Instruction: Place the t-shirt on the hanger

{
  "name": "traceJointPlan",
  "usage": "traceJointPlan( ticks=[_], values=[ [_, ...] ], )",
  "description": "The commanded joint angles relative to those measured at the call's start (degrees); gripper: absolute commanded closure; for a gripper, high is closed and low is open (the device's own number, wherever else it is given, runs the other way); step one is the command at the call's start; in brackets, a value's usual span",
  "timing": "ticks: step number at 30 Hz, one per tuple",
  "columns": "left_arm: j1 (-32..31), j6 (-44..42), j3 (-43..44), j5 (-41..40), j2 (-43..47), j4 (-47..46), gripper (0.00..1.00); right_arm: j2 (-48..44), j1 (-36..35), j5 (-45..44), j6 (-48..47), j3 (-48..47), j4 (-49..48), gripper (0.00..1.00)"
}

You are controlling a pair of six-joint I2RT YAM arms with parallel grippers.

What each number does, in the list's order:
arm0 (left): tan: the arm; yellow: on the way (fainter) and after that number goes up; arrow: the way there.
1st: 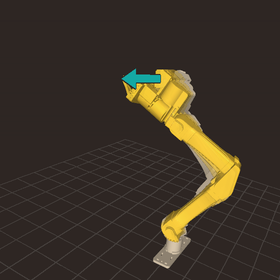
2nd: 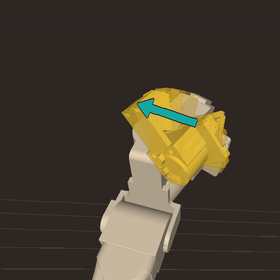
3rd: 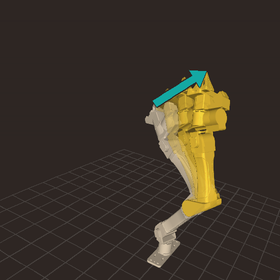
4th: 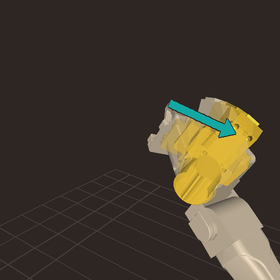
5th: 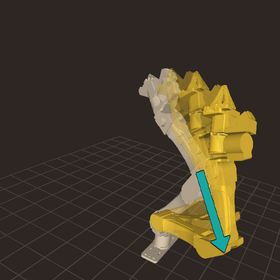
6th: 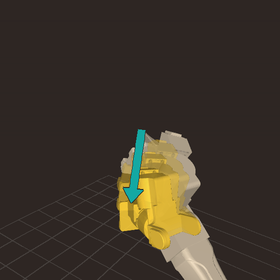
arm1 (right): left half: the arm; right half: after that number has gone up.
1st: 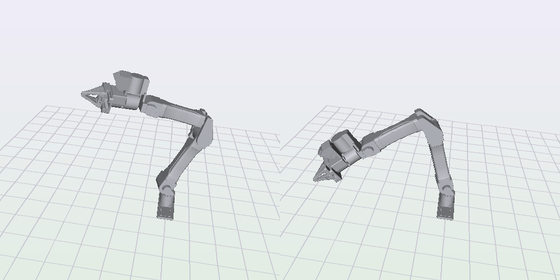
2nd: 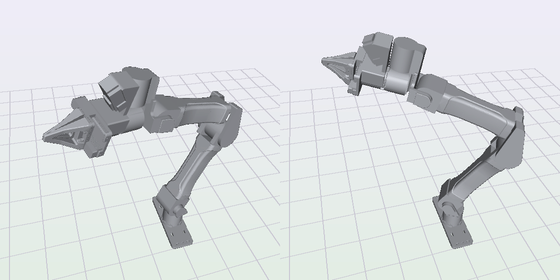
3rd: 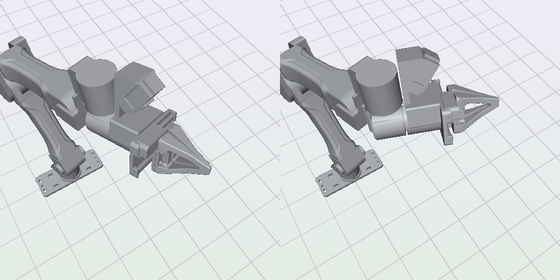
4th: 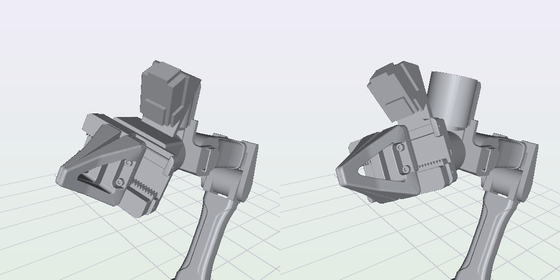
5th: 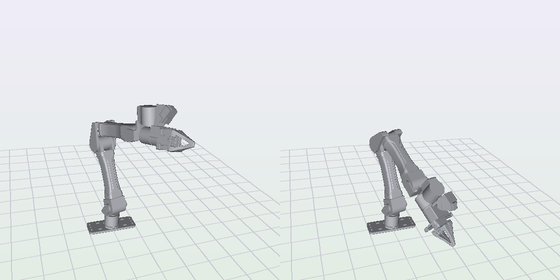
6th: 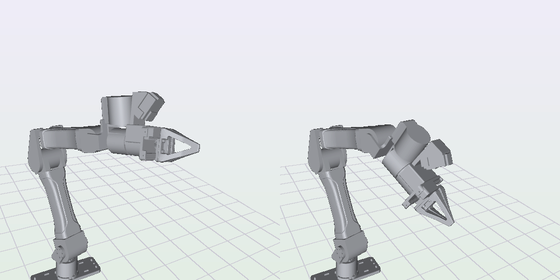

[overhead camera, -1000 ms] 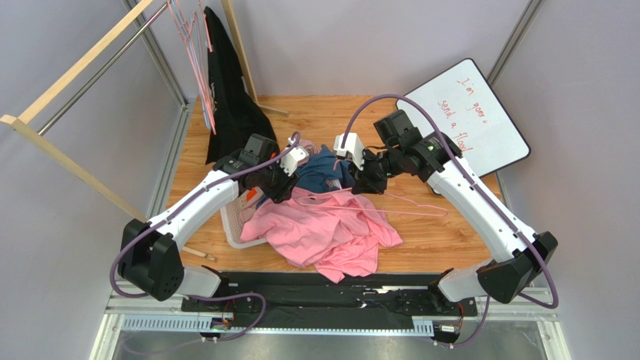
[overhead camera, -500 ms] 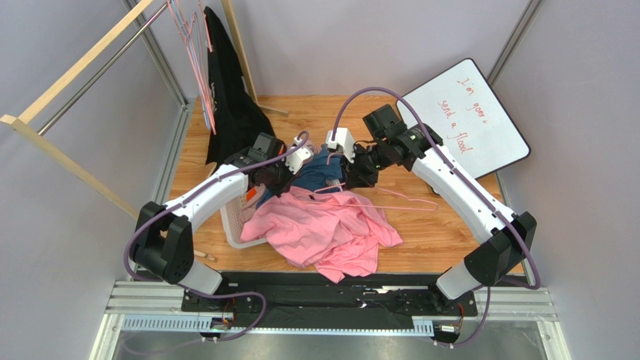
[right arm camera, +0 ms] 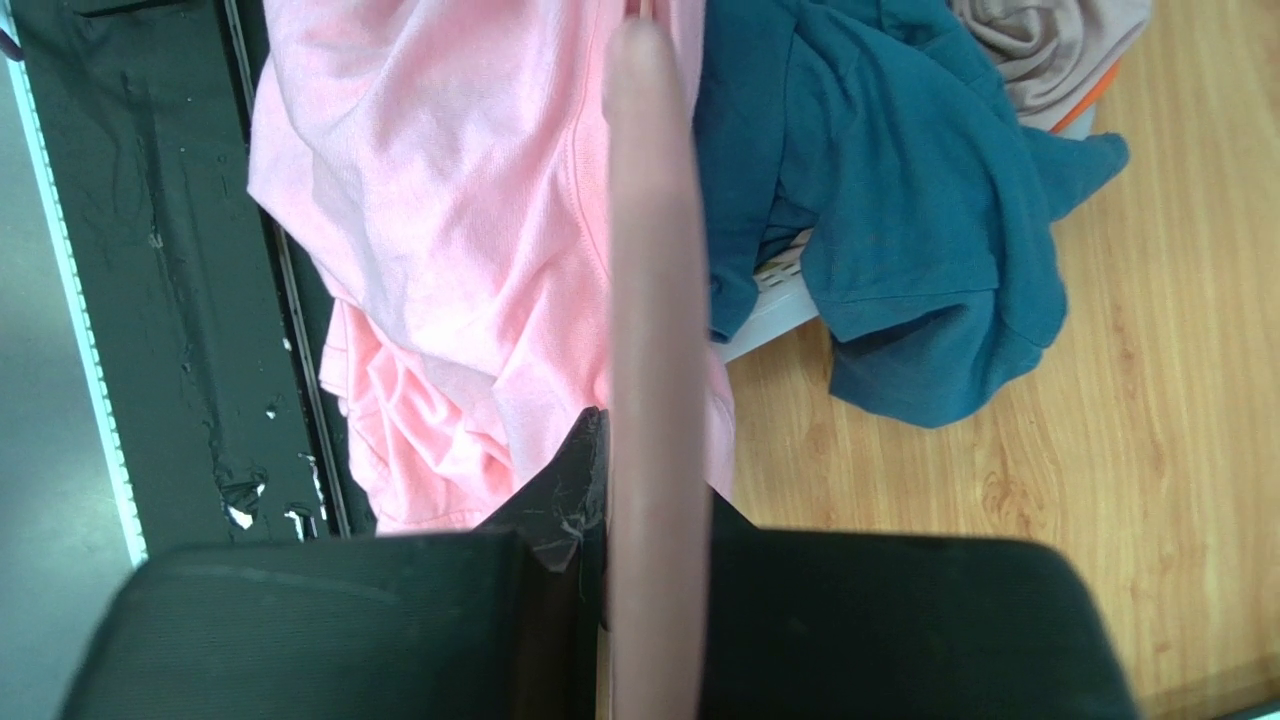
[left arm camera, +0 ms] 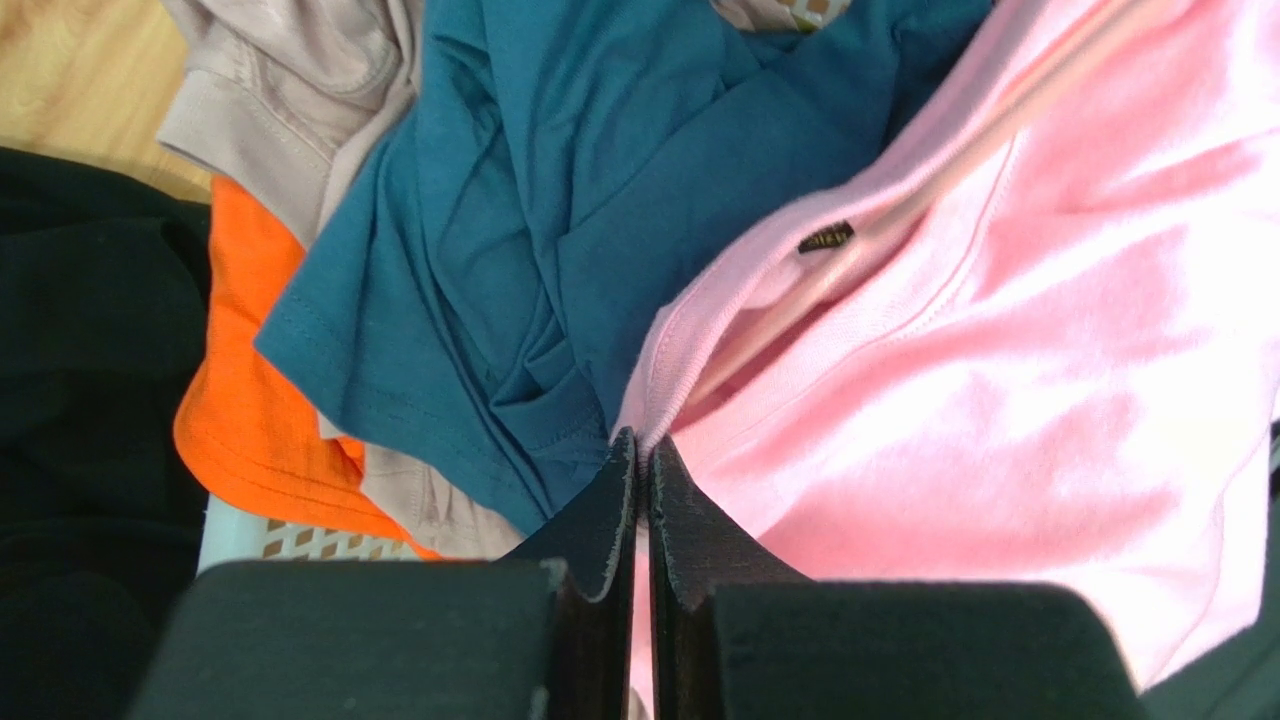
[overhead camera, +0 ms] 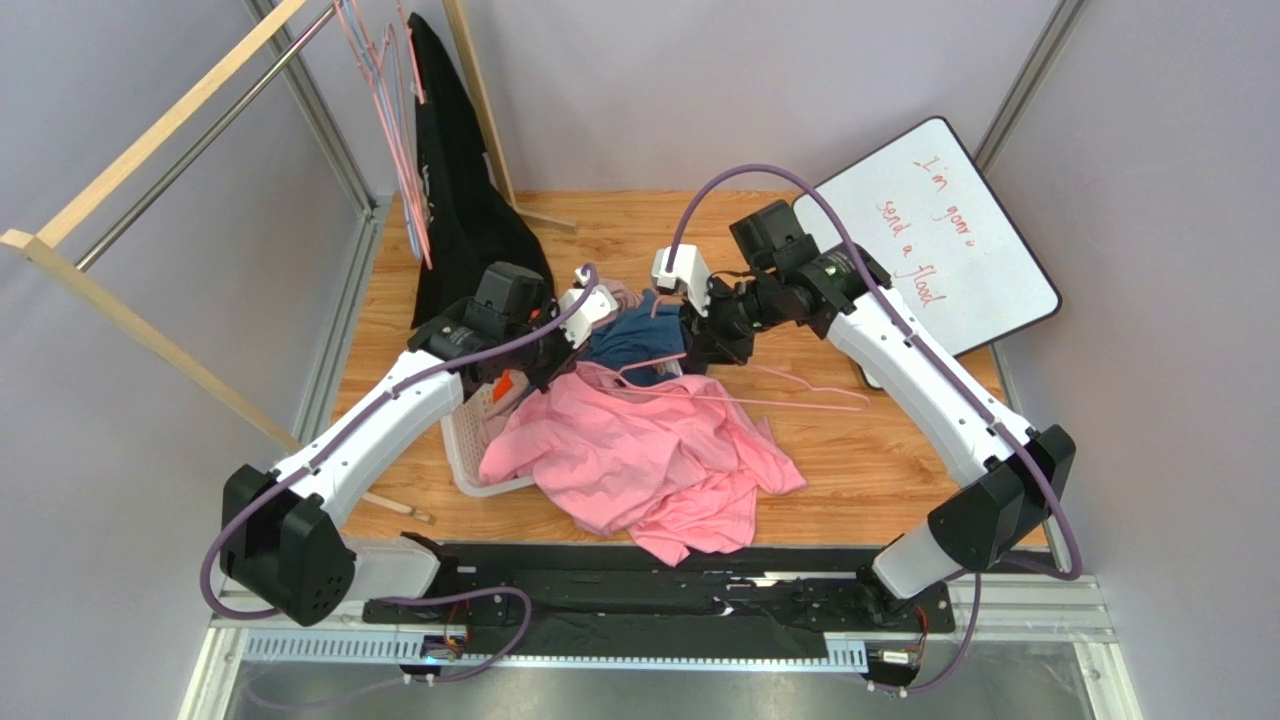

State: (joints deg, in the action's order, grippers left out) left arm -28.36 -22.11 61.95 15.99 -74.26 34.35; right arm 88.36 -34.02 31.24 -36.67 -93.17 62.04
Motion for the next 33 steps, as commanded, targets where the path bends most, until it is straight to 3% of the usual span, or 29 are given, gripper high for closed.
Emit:
traceJointPlan(
  ticks=[1, 5, 15, 27, 30, 31, 33],
  values=[
    [-0.21, -2.59, 2.55, 2.2, 2.45, 2.21, 1.0, -3.36, 0.97, 3.2, -2.97, -1.58, -2.36, 1.0],
    [-1.43, -3.9, 5.71, 4.22, 3.59, 4.06, 1.0, -3.28, 0.62, 9.0, -1.05, -0.97, -3.15, 1.0],
    [-6.79, -3.91, 12.84, 10.2, 6.93, 10.82, 1.0, -2.22, -0.87, 12.87, 4.4, -3.34, -7.72, 1.0],
    [-11.01, 0.22, 20.66, 13.1, 7.46, 14.86, 1.0, -5.47, -6.67, 21.23, 21.36, 6.94, -31.52, 1.0],
    [-10.93, -0.91, 22.32, 11.62, 8.51, 19.94, 0.77, -6.35, -6.85, 20.53, 24.0, 7.99, -35.48, 1.0],
    [-9.62, -2.57, 22.77, 11.96, 9.65, 21.53, 0.63, -7.05, -6.85, 20.44, 24.01, 8.17, -35.76, 1.0],
    [-6.64, -5.39, 23.39, 13.97, 11.14, 24.96, 0.54, -7.93, -6.85, 20.43, 24.53, 9.31, -37.07, 1.0]
  ],
)
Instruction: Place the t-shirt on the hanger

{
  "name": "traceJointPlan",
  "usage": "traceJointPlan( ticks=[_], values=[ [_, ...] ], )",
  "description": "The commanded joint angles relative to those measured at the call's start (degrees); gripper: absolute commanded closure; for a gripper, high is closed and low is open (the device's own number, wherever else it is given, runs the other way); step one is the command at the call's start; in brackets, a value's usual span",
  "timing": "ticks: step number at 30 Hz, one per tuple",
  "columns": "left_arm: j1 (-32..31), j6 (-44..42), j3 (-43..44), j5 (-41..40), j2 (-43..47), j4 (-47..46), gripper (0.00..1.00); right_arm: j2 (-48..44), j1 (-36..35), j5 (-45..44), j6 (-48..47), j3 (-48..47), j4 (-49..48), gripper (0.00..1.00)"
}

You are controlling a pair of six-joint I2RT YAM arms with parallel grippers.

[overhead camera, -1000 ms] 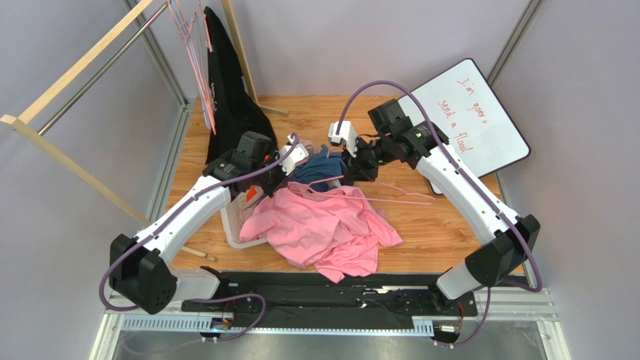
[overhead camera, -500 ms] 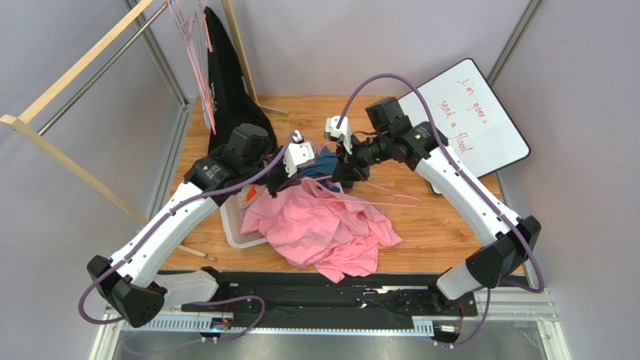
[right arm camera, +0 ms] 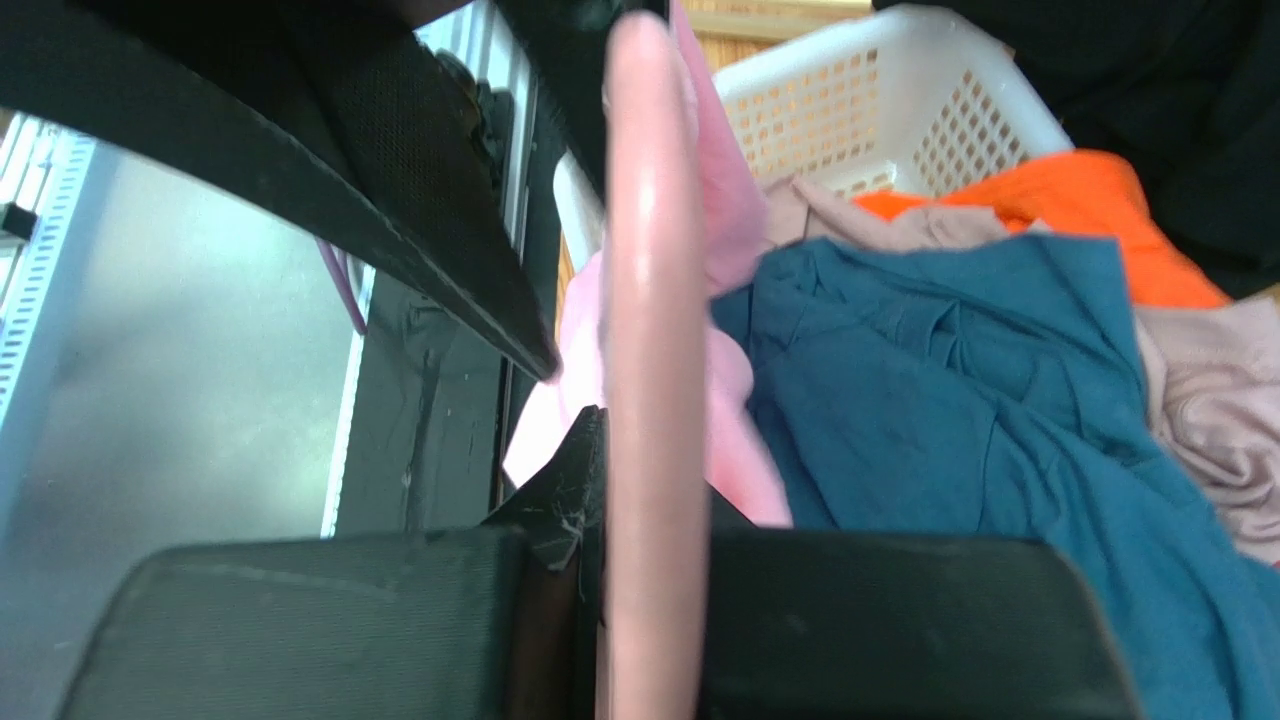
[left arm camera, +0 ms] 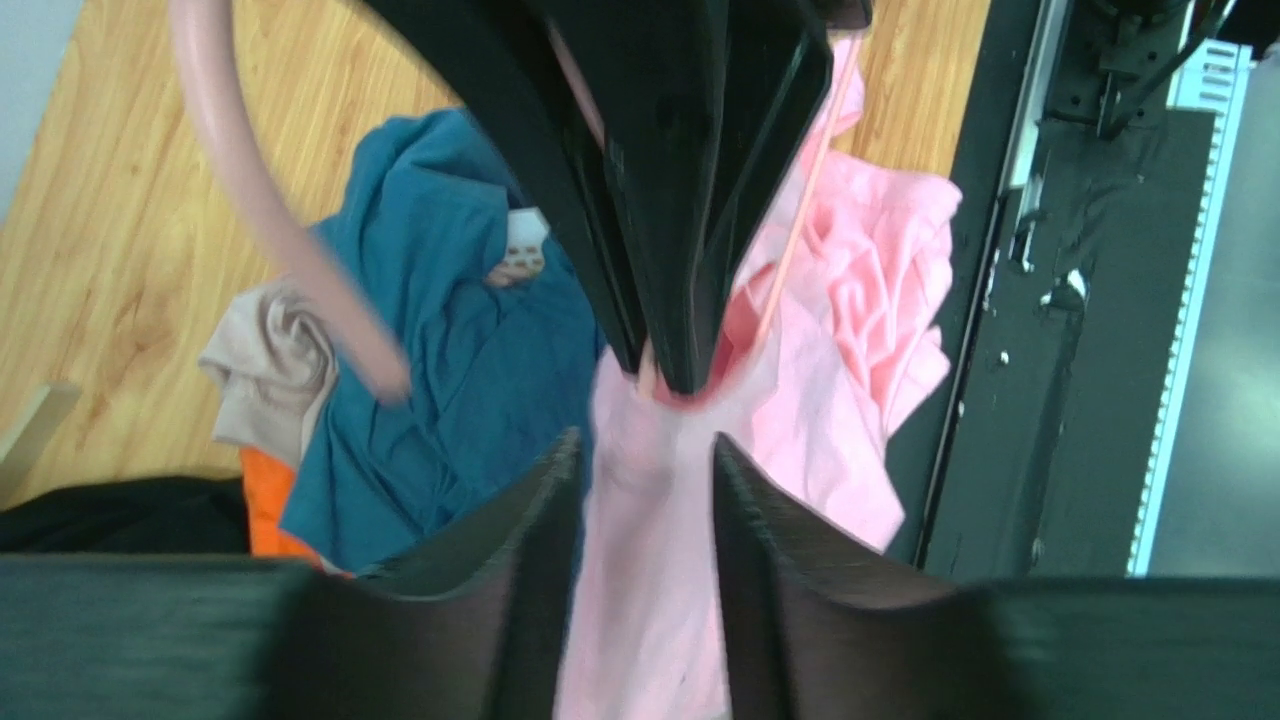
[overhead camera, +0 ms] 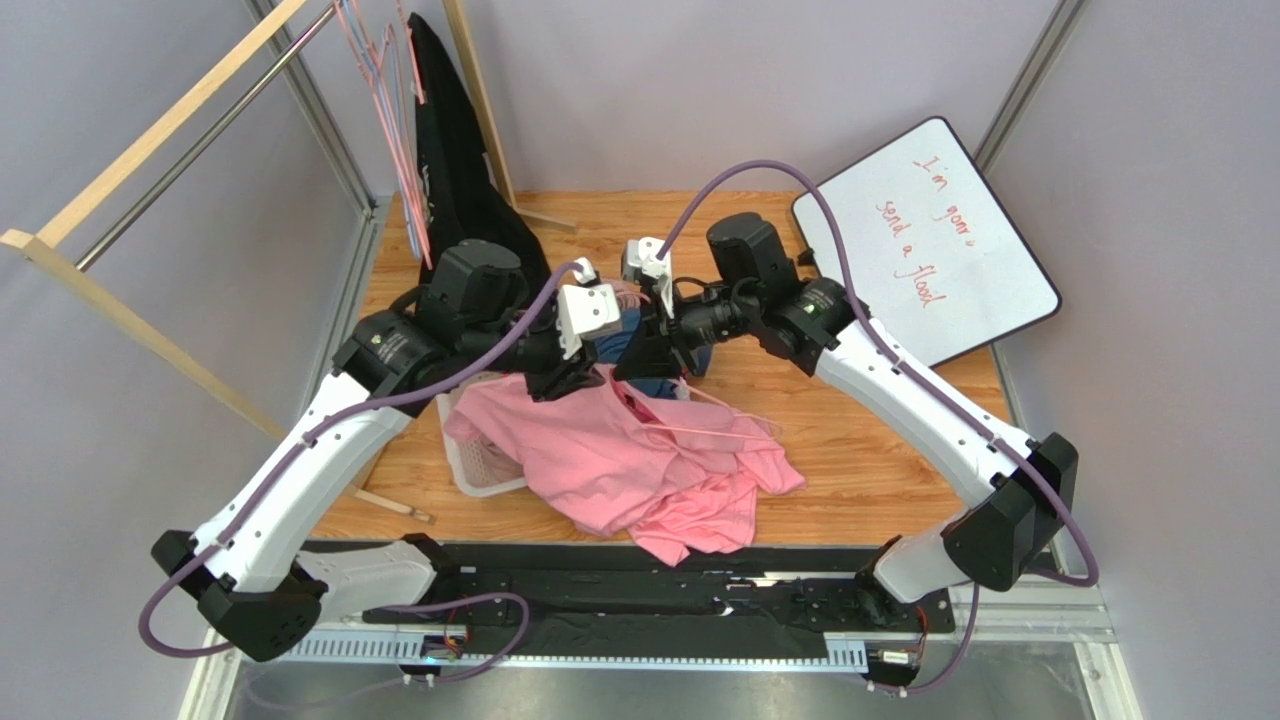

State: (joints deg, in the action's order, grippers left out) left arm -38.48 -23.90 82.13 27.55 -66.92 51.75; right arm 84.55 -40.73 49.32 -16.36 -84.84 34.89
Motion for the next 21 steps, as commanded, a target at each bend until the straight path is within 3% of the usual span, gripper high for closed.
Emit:
traceJointPlan(
  ticks=[1, 7, 13, 15, 18, 21],
  values=[
    [6.28, -6.83, 3.13, 3.2, 5.64, 8.19, 0.49, -4.66, -0.14, 2.62, 4.49, 1.51, -10.46, 1.0],
    [8.16, -18.87, 0.58, 1.37, 9.43, 13.03, 0.44, -6.33, -0.4, 2.89, 4.32, 3.54, -12.4, 1.0],
    [7.46, -21.63, -1.09, 4.26, 7.25, 10.05, 0.45, -6.07, -1.72, 2.97, 3.53, 2.84, -12.31, 1.0],
    [4.49, -21.28, -1.7, 1.91, 6.01, 8.03, 0.47, -5.72, -2.68, 2.97, 2.65, 2.05, -11.96, 1.0],
    [1.23, -21.36, -3.63, 0.23, 4.87, 5.04, 0.5, -5.54, -3.56, 2.54, 1.95, 1.08, -11.78, 1.0],
    [-1.5, -21.19, -5.31, 0.92, 4.25, 3.71, 0.62, -5.36, -3.92, 2.36, 1.86, 0.38, -11.69, 1.0]
  ],
)
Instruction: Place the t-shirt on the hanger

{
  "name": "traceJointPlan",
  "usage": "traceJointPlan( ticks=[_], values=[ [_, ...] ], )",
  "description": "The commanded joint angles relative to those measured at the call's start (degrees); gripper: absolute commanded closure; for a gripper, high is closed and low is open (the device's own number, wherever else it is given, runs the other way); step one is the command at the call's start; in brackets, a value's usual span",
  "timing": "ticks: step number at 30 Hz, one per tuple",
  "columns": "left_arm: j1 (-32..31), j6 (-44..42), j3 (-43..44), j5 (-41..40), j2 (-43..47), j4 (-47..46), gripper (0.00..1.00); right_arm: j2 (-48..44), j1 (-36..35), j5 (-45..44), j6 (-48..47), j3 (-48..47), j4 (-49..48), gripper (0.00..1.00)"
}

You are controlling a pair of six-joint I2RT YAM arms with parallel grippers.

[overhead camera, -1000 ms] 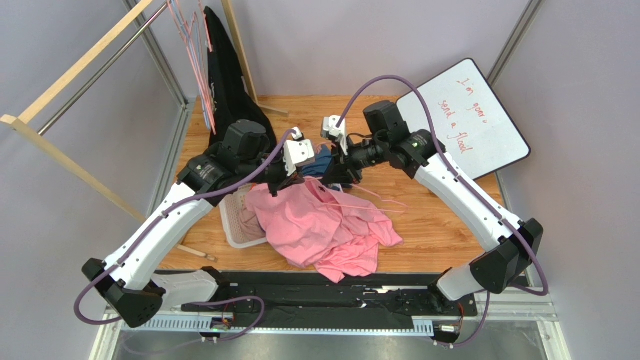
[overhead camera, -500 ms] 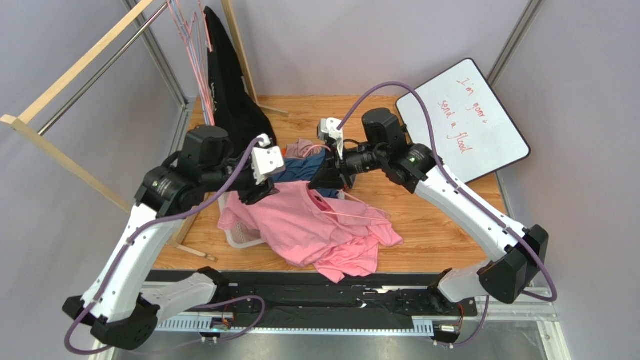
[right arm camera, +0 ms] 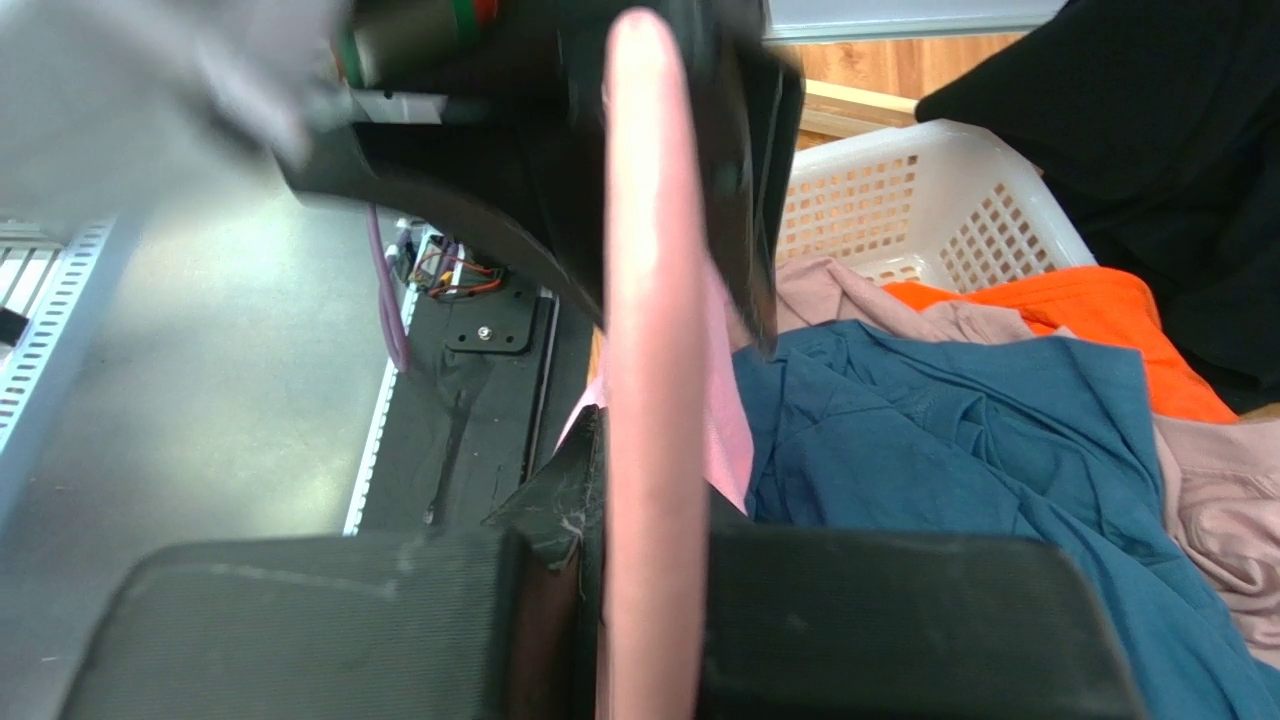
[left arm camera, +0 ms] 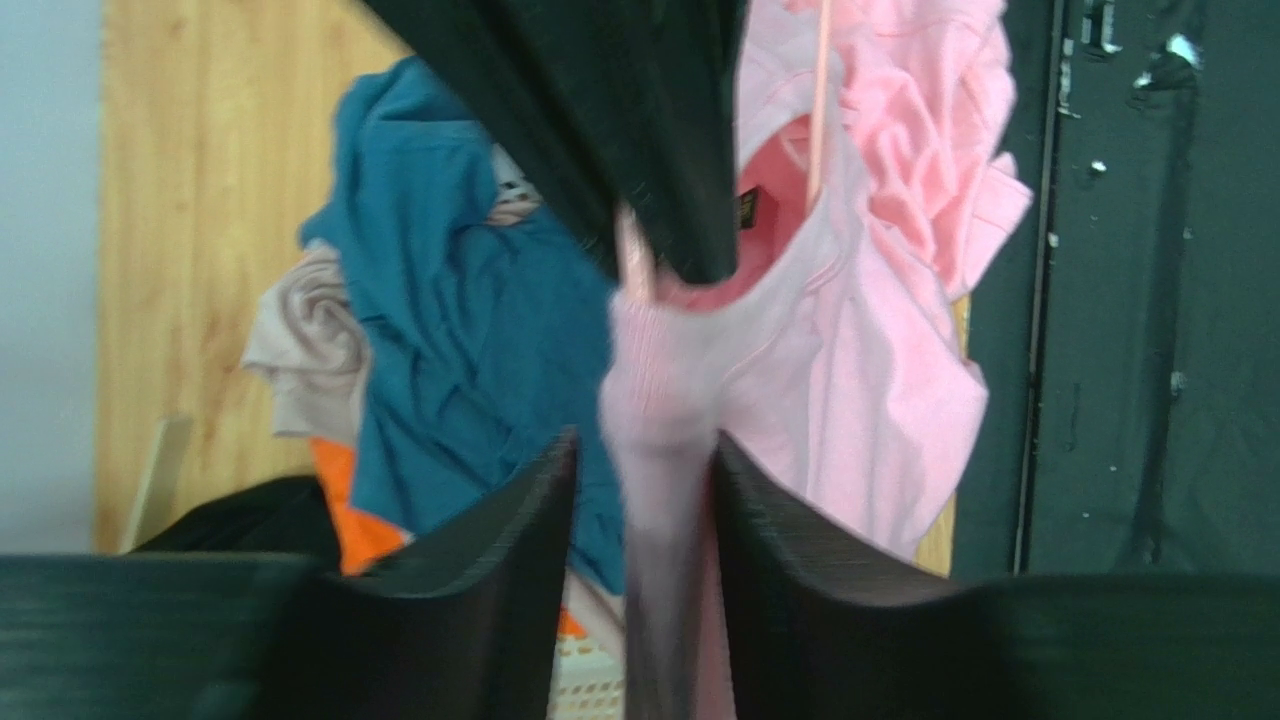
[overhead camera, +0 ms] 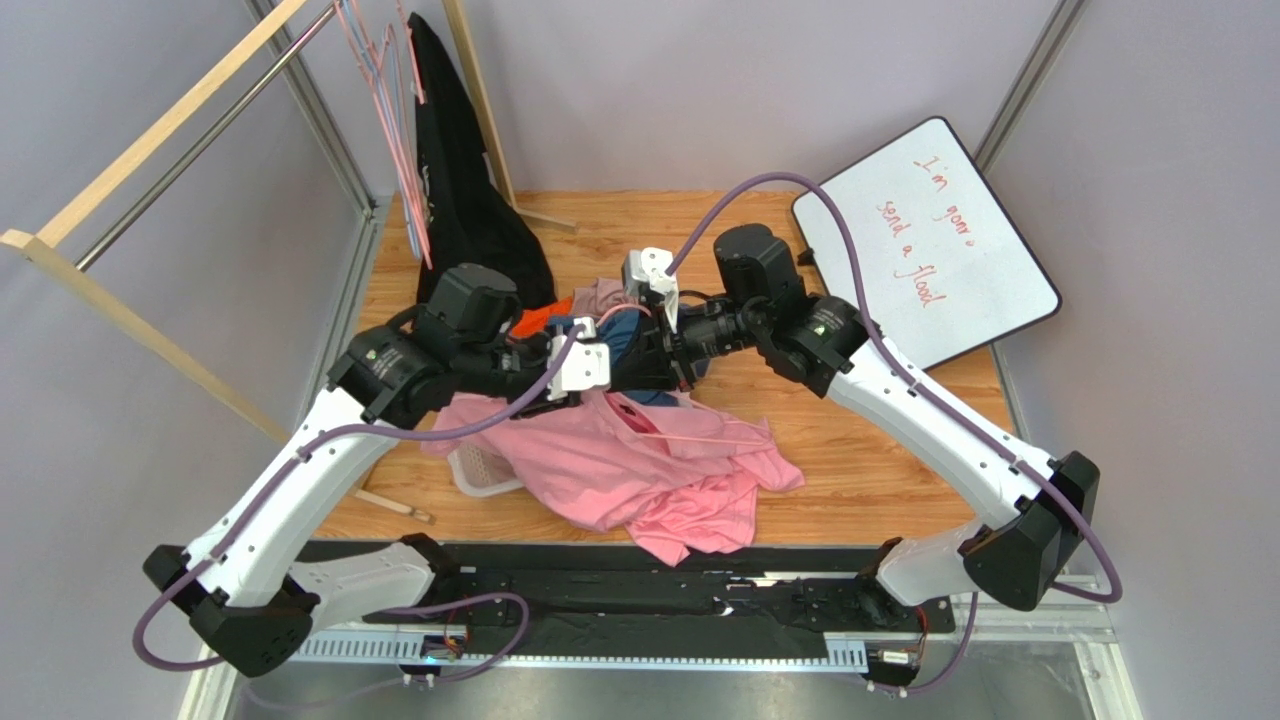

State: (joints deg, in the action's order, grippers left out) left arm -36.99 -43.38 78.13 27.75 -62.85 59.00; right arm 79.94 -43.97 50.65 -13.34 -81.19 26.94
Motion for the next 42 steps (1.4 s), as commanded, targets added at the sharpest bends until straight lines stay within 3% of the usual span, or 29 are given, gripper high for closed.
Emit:
traceJointPlan(
  ticks=[1, 4, 8, 10, 11, 12, 13, 17, 21, 26, 28, 30, 32, 38, 42],
  values=[
    [-3.69, -1.54, -1.57, 1.08, 0.01, -3.54, 0.66, -0.67, -0.77, 0.85, -1.25, -3.36, -3.91, 1.0],
    [-5.72, 1.79, -2.63, 2.57, -0.17, -6.43, 0.81, -0.4, -0.77, 0.15, -0.81, -3.54, -4.52, 1.0],
    [-7.57, 7.85, -3.5, 3.02, -0.43, -11.97, 0.86, -1.19, -0.68, -1.86, 1.3, -3.54, -5.41, 1.0],
    [-7.48, 12.51, -4.21, -0.57, -0.26, -13.99, 1.0, -2.41, -0.51, -4.85, 2.18, -3.8, -3.83, 0.77],
    [-7.39, 13.74, -4.56, -3.81, -0.17, -14.79, 1.0, -4.42, 0.36, -8.34, 3.23, -3.72, -2.34, 0.61],
    [-7.3, 15.58, -4.65, -5.06, -0.17, -14.97, 1.0, -6.01, 1.24, -10.29, 4.89, -3.02, -2.07, 0.33],
    [-6.96, 16.73, -5.17, -6.03, -0.08, -15.67, 1.0, -7.68, 2.99, -12.14, 8.39, -1.36, -1.98, 0.25],
    [-4.85, 24.29, -6.32, -9.98, 1.06, -18.74, 1.0, -18.74, 6.42, -30.54, 14.47, 6.46, -0.31, 0.18],
    [-2.74, 30.35, -5.71, -13.07, 0.45, -19.36, 1.0, -31.48, 8.1, -41.93, 19.13, 14.46, 1.36, 0.05],
    [-0.54, 28.87, -6.93, -2.36, 3.59, -20.5, 1.0, -34.95, 16.43, -38.28, 24.92, 18.0, 4.16, 0.05],
    [-0.54, 30.27, -6.85, -3.83, 3.79, -20.17, 1.0, -33.72, 24.31, -32.93, 28.62, 17.38, 7.06, 0.05],
    [-0.28, 33.43, -4.92, -8.39, 0.98, -17.79, 1.0, -34.23, 27.17, -26.23, 31.97, 19.21, 8.04, 0.12],
    [0.69, 37.11, -4.04, -9.55, -0.25, -17.51, 1.0, -36.87, 26.92, -24.39, 31.98, 22.2, 7.35, 0.22],
    [1.05, 48.01, -2.98, -15.15, -1.66, -18.93, 1.0, -37.49, 20.16, -31.13, 26.36, 30.21, 3.57, 0.28],
    [1.13, 53.3, -3.33, -19.13, -2.36, -18.66, 1.0, -37.5, 7.7, -45.61, 23.81, 32.84, -2.93, 0.27]
  ],
)
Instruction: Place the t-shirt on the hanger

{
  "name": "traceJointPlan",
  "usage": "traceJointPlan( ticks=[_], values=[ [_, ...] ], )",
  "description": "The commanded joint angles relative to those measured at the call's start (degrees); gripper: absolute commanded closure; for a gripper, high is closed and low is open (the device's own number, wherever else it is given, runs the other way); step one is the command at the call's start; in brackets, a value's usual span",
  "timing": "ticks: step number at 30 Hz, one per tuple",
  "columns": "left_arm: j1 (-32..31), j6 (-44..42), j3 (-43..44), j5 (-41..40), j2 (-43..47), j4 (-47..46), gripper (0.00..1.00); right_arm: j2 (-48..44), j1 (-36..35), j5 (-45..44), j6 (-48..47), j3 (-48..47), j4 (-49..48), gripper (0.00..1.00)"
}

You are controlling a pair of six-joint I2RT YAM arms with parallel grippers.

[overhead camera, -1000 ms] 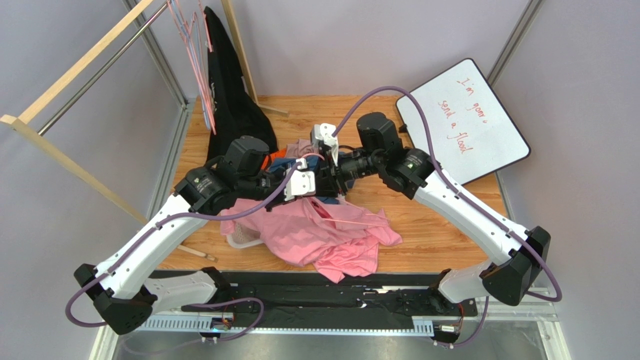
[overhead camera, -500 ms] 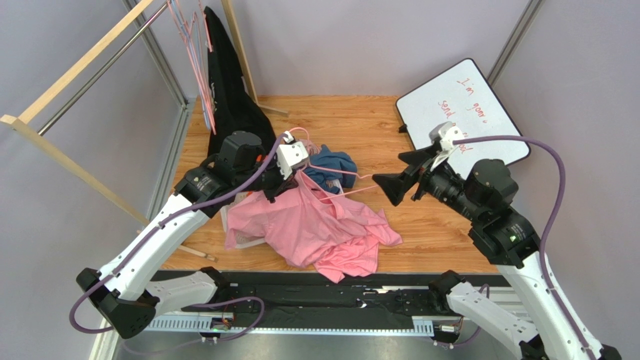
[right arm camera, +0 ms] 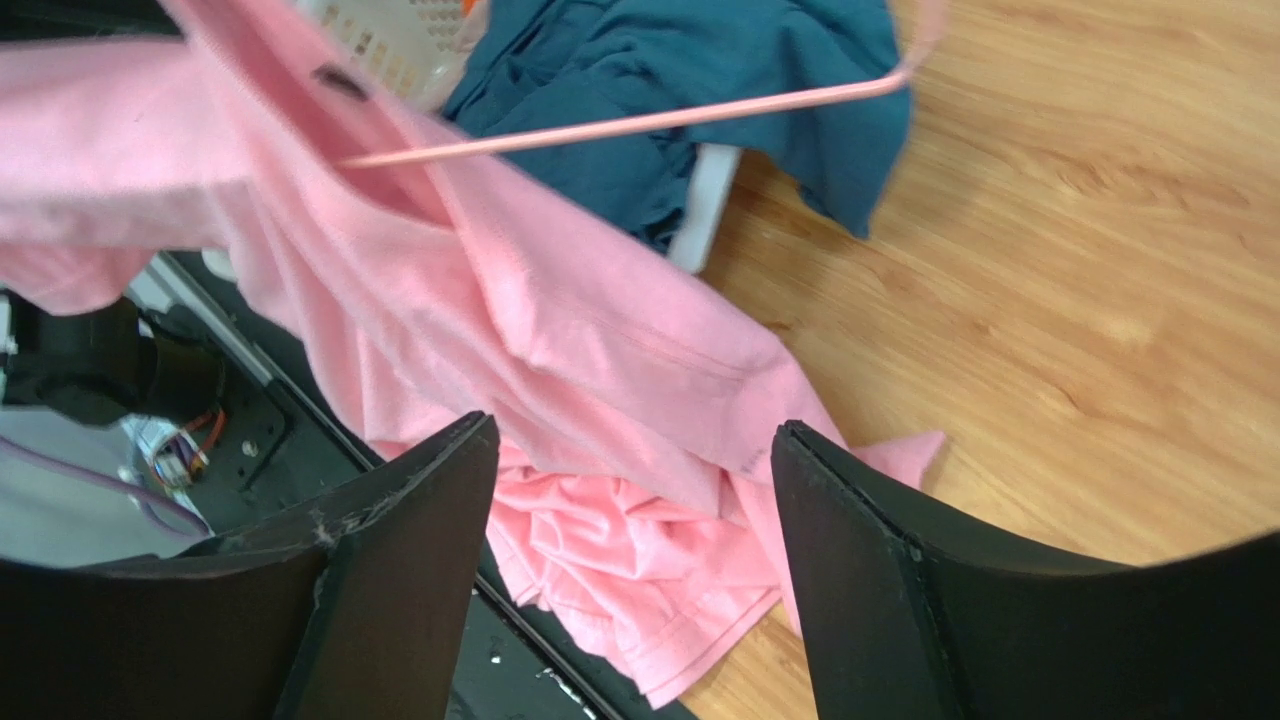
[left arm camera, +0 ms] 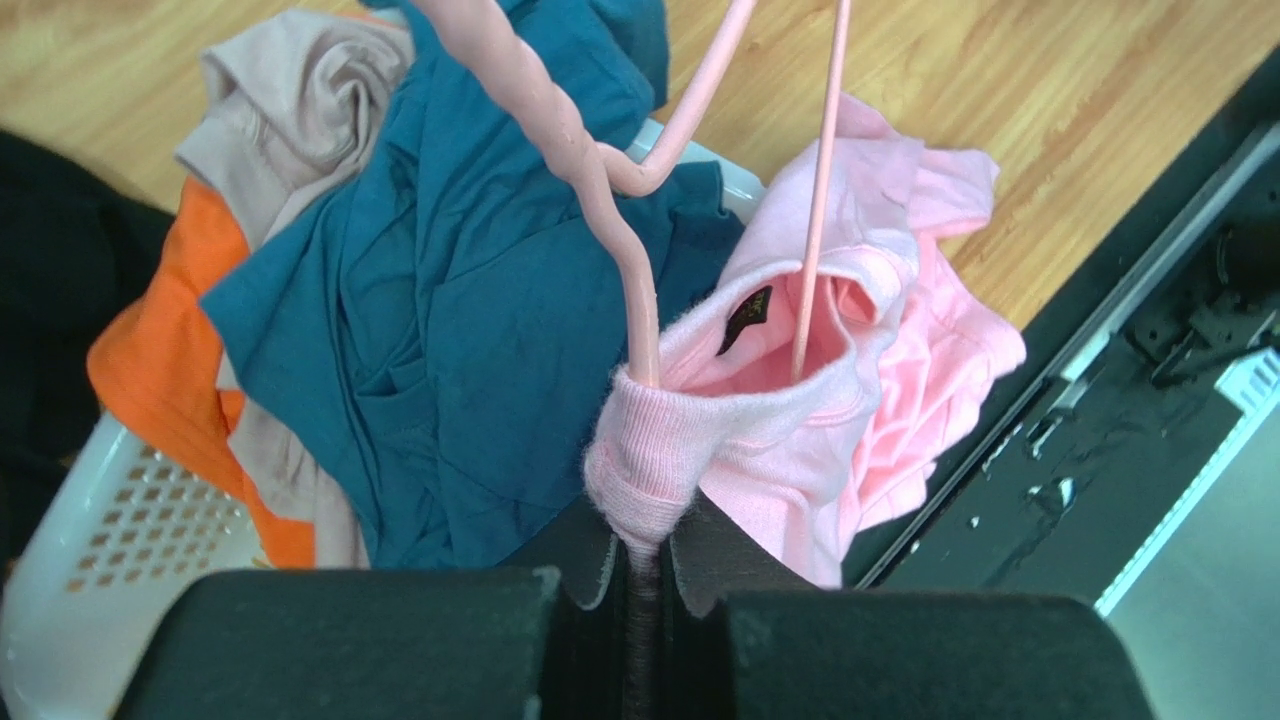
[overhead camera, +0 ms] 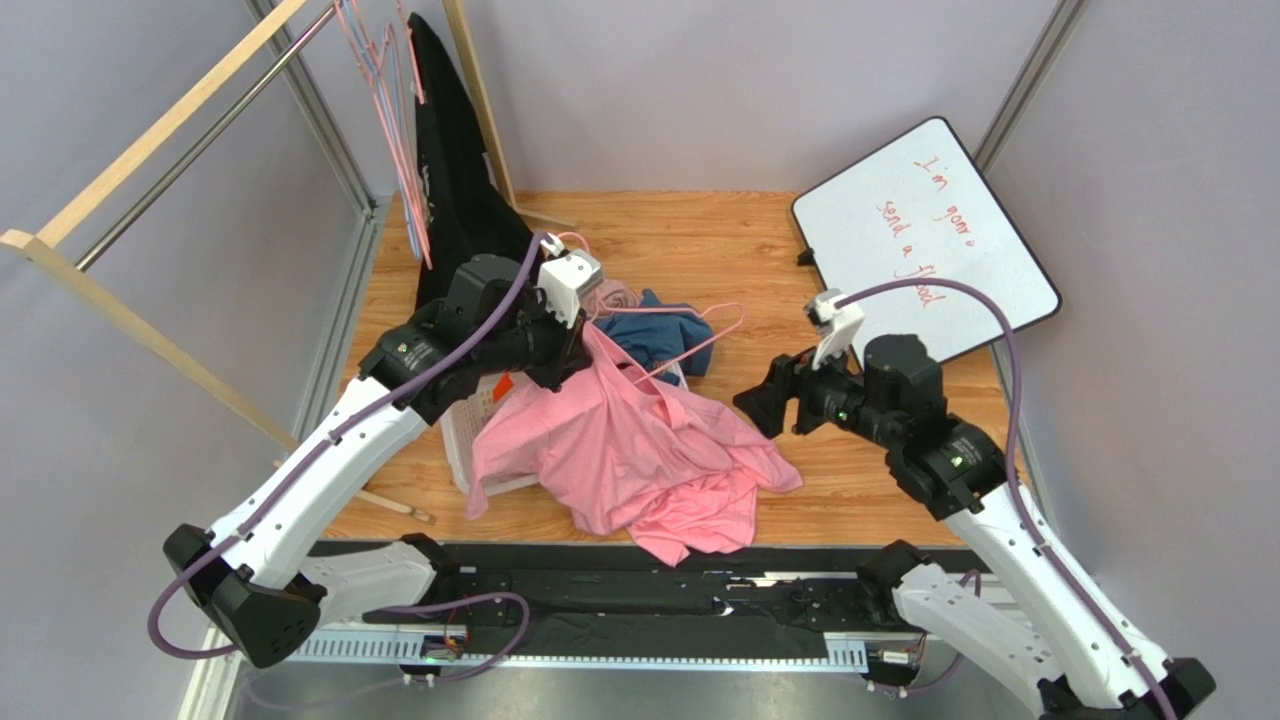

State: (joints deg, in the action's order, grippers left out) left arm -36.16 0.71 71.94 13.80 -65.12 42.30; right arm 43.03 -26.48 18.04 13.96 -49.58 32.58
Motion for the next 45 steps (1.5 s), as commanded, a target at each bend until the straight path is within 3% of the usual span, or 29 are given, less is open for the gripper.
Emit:
traceJointPlan(
  ticks=[1, 2, 5, 13, 18, 21, 24, 25, 29, 36, 45],
  values=[
    [0.3, 10.0, 2.42, -5.45, -0.09, -2.22, 1.0, 0.03, -16.43, -16.08, -4.63, 1.76, -10.85, 0.27],
    [0.3, 11.4, 2.24, -5.45, -0.01, -2.4, 1.0, 0.91, -19.54, -22.63, -5.16, 1.94, -11.91, 0.27],
    [0.3, 13.17, 1.97, -4.32, 0.17, -2.4, 1.0, 6.09, -26.34, -28.84, -5.87, 1.95, -15.52, 0.26],
    [0.48, 15.28, -0.48, -3.17, 2.98, -4.68, 1.0, 19.45, -26.61, -27.63, -8.42, 0.98, -26.85, 0.25],
    [1.71, 16.87, -1.72, -2.03, 4.39, -4.6, 1.0, 23.24, -26.52, -29.81, -9.29, 1.24, -28.45, 0.26],
    [2.41, 17.22, -2.68, -1.15, 5.62, -4.51, 1.0, 22.72, -25.03, -32.28, -9.65, 1.59, -26.96, 0.34],
    [2.59, 17.13, -4.43, -0.45, 7.29, -4.69, 1.0, 20.71, -23.18, -33.51, -9.56, 2.03, -25.63, 0.48],
    [2.59, 17.22, -4.96, -0.01, 7.9, -4.77, 1.0, 20.43, -22.22, -32.9, -9.47, 2.21, -25.37, 0.65],
    [2.59, 16.78, -5.85, 1.22, 8.43, -4.95, 1.0, 20.69, -20.19, -30.44, -9.65, 1.77, -25.28, 1.0],
    [2.68, 11.26, -7.42, 2.45, 12.21, -5.65, 1.0, 19.82, -13.36, -27.98, -10.18, 2.38, -20.99, 1.0],
    [2.68, -16.85, -14.99, 0.97, 23.37, -4.78, 1.0, 15.25, -0.43, -12.78, -8.69, 2.39, -16.5, 1.0]
  ],
)
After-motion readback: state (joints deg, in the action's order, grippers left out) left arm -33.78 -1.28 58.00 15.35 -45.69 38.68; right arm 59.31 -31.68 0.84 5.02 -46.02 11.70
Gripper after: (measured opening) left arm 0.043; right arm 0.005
